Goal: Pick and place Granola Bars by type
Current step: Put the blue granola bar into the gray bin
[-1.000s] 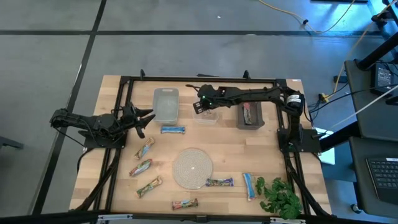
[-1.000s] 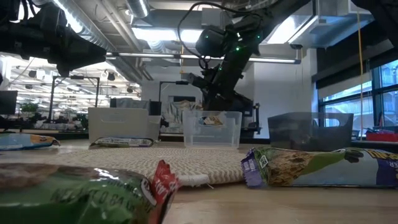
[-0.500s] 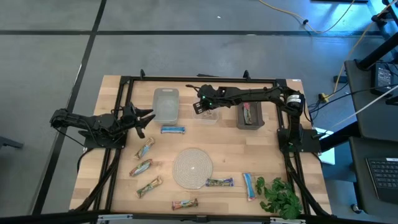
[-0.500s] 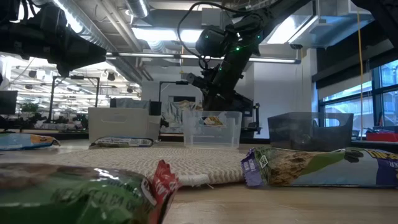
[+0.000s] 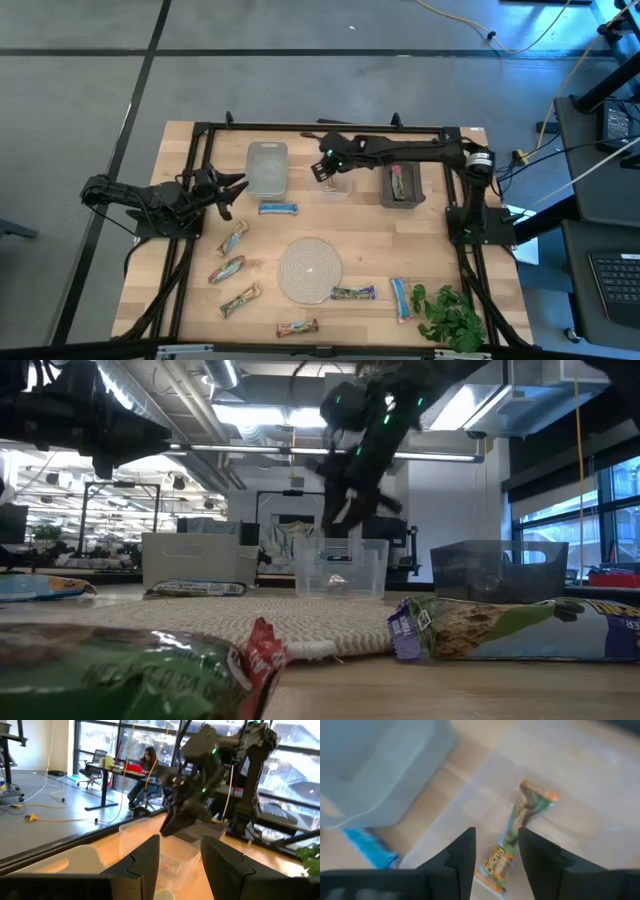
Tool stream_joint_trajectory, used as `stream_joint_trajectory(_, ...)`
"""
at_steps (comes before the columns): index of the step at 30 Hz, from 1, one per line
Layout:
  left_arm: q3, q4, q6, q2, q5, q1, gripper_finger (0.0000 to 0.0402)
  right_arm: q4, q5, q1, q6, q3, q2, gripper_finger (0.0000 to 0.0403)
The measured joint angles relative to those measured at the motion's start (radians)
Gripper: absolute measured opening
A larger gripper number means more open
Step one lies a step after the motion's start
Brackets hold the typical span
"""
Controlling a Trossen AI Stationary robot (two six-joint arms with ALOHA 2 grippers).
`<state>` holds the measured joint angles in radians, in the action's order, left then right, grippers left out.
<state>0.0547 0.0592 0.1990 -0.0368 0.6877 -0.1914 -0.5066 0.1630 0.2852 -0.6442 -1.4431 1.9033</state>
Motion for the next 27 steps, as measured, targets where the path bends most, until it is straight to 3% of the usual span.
stream_joint_trajectory(3,0.000,0.000,0.006,0.000,-0.005,-0.003,0.0136,-0.041,0.020,-0.029,0.054,0.000,-0.074,0.0151)
stream_joint_trajectory(9,0.000,-0.011,0.040,0.000,-0.046,-0.003,0.0136,-0.193,0.186,-0.148,0.107,0.008,-0.225,0.0151)
stream_joint_trajectory(13,0.000,-0.010,0.042,0.000,-0.054,-0.003,0.0136,-0.271,0.165,-0.217,0.099,0.055,-0.323,0.0147)
stream_joint_trajectory(20,0.000,-0.011,0.067,0.000,-0.124,-0.003,0.0145,-0.185,0.159,-0.275,0.039,0.313,-0.580,0.0123)
stream_joint_trajectory(27,0.000,-0.001,0.103,0.000,-0.122,-0.003,0.0214,-0.021,0.287,-0.317,0.082,0.545,-0.887,0.0113)
